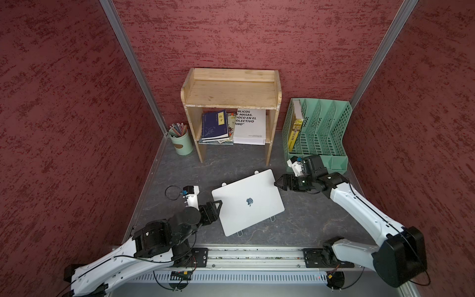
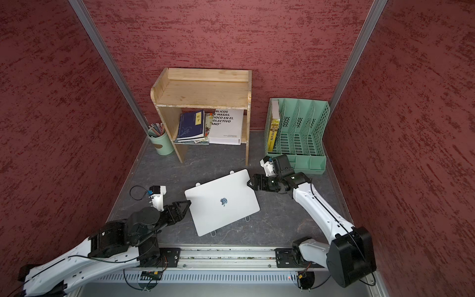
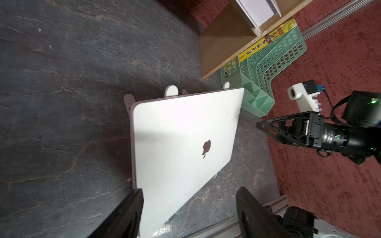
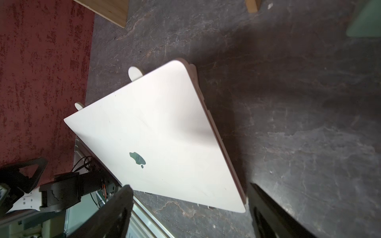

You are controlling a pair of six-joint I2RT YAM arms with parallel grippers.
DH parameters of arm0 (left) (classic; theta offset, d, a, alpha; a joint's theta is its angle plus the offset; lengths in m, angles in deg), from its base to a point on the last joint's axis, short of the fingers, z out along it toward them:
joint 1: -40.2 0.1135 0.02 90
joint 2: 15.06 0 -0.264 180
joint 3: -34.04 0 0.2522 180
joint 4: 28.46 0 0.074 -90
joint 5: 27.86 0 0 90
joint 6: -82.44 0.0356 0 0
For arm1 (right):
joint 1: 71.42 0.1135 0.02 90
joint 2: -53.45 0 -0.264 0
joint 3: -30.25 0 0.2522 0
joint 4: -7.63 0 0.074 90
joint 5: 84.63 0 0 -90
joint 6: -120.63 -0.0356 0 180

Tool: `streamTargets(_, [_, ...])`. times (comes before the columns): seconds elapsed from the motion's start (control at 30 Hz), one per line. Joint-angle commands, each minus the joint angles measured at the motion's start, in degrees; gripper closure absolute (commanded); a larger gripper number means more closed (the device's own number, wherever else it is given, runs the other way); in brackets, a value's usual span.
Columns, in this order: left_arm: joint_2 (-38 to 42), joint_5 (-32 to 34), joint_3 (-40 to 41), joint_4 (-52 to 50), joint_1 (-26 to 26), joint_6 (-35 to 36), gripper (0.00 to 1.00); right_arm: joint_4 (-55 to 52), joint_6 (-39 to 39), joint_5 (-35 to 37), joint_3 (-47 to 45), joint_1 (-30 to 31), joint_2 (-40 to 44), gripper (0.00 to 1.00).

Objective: Close the laptop lid and set it aside
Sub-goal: Pick up the laptop from the computer stand.

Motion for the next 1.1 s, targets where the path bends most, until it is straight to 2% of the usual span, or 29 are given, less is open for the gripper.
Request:
streamTargets(0.0, [-0.2,4.0,4.1,6.7,-0.3,5.1,0.25,8.4,6.1,-1.2,-0.7,-0.7,-0.7,0.10])
streamTargets(0.2, [-1.2,4.8,11.6,20.3,-0.3,8.7,0.23,11.8,7.1,-5.0,-3.5,-2.7,-2.2,0.12])
streamTargets(0.33, [-0.7,5.9,15.9,27.0,-0.3,10.3,0.21,16.2,6.5,-10.4,-6.8,-3.7,-4.8,0.14])
streamTargets(0.47, [-1.3,5.5,18.0,29.0,-0.3,10.4,0.20,20.1,5.6,-14.2,-9.2,-4.2,-7.7,0.16])
streamTargets(0.8, [-1.4,5.1,23.1,35.5,-0.3,10.4,0.18,29.0,3.2,-17.1,-13.8,-4.8,-10.2,0.16])
streamTargets(1.07, [-1.2,4.0,25.0,35.0,-0.4,9.6,0.18,32.7,1.1,-18.8,-15.7,-4.8,-14.1,0.20])
